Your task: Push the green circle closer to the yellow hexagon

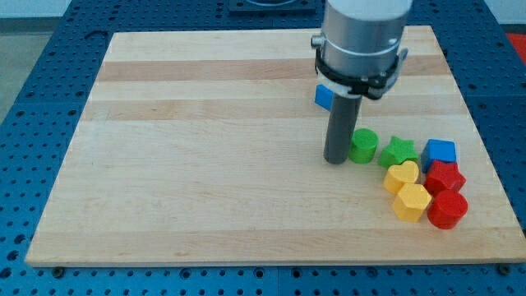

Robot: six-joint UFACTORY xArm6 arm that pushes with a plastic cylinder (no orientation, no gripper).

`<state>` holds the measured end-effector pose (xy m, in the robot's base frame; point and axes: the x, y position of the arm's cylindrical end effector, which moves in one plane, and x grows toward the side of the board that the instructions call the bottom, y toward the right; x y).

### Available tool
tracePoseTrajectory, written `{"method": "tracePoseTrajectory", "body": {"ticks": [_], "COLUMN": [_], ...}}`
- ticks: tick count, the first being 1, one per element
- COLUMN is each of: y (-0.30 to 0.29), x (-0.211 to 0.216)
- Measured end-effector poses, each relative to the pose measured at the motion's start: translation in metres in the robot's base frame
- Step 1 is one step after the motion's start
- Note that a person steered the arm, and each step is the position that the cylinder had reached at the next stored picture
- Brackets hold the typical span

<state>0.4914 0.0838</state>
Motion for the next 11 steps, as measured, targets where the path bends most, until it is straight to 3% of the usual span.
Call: {"method": "tracePoseTrajectory", "body": {"ticks": [1,3,5,9,11], "y": [-0.003,-0.015,0.021,0.027,0.008], "x": [0.002,-0.054,-0.066,0.019,0.031]}}
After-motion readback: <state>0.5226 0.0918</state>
